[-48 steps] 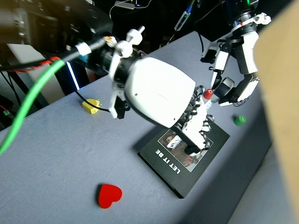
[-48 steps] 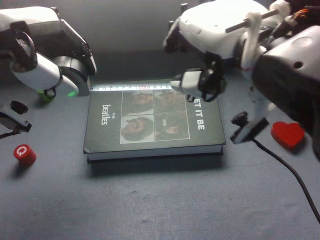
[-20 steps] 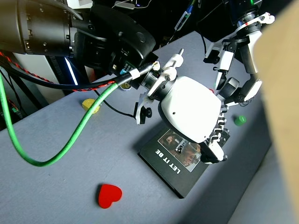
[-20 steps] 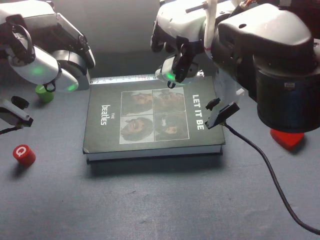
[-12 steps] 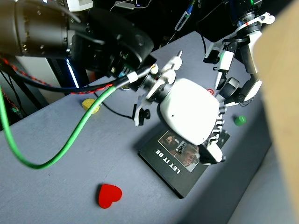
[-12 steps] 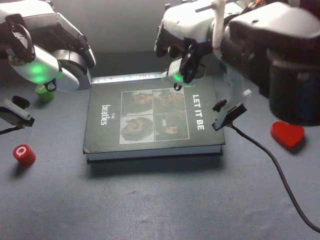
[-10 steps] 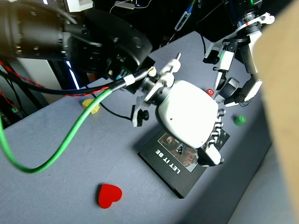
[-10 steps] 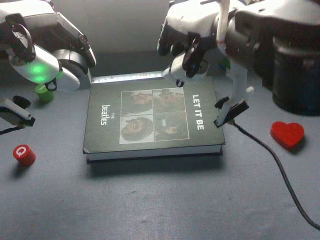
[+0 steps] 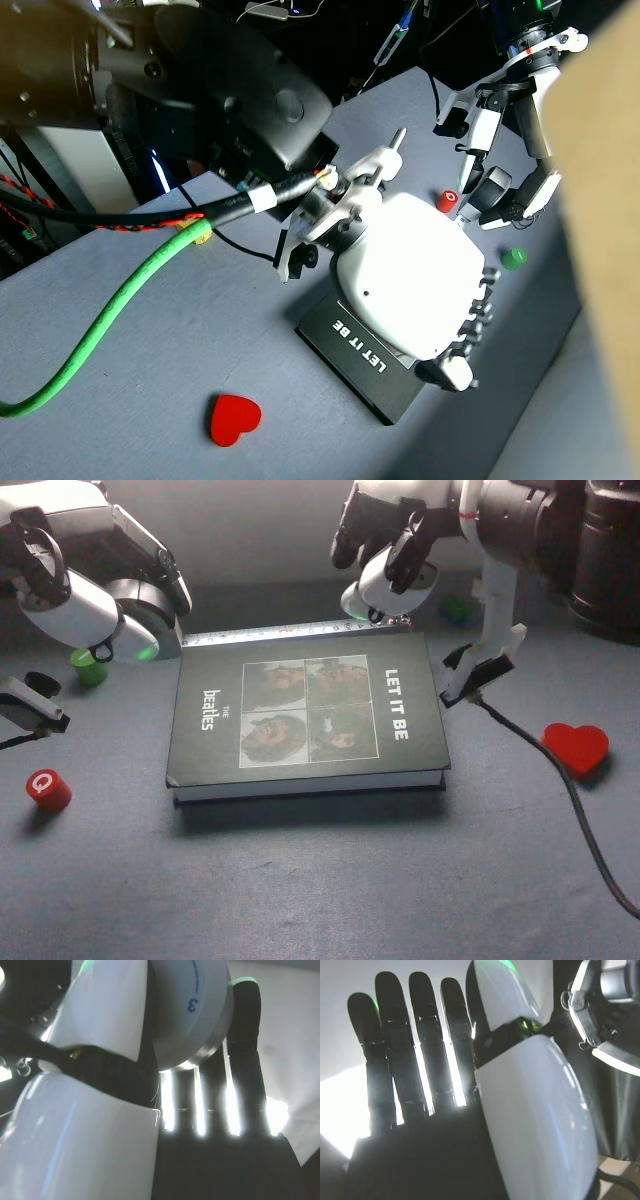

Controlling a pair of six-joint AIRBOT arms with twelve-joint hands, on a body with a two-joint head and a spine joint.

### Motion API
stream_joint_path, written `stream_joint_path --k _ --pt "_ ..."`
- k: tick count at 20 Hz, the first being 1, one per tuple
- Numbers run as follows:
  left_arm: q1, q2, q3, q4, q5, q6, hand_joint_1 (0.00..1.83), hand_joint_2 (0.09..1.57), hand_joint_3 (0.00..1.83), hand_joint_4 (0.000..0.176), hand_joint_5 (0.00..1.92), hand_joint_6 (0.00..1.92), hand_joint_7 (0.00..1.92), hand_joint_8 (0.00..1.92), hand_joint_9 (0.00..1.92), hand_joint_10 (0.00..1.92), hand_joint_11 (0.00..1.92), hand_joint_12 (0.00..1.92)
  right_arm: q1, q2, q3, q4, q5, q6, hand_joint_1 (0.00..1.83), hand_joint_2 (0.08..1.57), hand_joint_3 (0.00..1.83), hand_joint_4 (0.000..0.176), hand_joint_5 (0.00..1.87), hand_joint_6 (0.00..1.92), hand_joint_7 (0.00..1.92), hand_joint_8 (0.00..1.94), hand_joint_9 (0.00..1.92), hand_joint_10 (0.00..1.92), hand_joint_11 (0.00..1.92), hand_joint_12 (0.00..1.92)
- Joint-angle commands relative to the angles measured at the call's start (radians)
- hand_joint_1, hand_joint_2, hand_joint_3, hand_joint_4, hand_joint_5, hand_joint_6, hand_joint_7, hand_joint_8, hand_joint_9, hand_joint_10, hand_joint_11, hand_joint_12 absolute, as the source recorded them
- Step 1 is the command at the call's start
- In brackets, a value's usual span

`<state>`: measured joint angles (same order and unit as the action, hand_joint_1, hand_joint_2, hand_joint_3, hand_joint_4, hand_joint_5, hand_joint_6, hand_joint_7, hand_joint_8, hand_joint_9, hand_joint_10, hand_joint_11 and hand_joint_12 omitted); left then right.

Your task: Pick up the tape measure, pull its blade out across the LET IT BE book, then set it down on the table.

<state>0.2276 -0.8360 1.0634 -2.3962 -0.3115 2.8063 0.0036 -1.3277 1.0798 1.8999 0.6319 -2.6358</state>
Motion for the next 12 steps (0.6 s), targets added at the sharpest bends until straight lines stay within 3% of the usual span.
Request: stream_joint_path --k 1,12 --pt "-0.01 0.0 0.003 0.017 0.071 -0.008 1.37 1.14 0.0 0.0 0.92 0.9 0.91 1.15 0.82 1.4 0.75 1.38 0.009 0.004 -0.002 -0.044 -0.024 0.0 1.01 1.13 0.0 0.0 0.75 0.01 0.86 0.01 0.87 0.03 0.48 1.08" --pt "-0.009 0.0 0.008 0.018 0.071 -0.009 1.37 1.15 0.0 0.0 0.91 0.89 0.92 1.16 0.81 1.42 0.74 1.39 -0.009 -0.002 -0.001 -0.035 -0.022 -0.014 1.01 1.13 0.0 0.0 0.74 0.0 0.86 0.01 0.87 0.02 0.48 1.06"
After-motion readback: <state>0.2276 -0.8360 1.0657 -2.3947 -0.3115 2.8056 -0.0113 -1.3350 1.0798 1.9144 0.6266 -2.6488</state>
